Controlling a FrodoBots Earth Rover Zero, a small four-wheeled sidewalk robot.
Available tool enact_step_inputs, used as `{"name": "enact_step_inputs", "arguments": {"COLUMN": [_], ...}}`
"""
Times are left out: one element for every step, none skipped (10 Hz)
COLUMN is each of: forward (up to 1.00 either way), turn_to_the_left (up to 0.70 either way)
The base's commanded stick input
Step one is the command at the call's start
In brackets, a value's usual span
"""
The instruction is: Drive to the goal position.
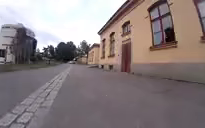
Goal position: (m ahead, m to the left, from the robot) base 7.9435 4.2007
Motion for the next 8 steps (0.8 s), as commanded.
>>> {"name": "enact_step_inputs", "arguments": {"forward": [0.45, 0.45, 0.45, 0.45, 0.45, 0.45, 0.45, 0.45], "turn_to_the_left": [0.2, 0.27, 0.27, 0.27, 0.27, 0.27, 0.27, 0.27]}}
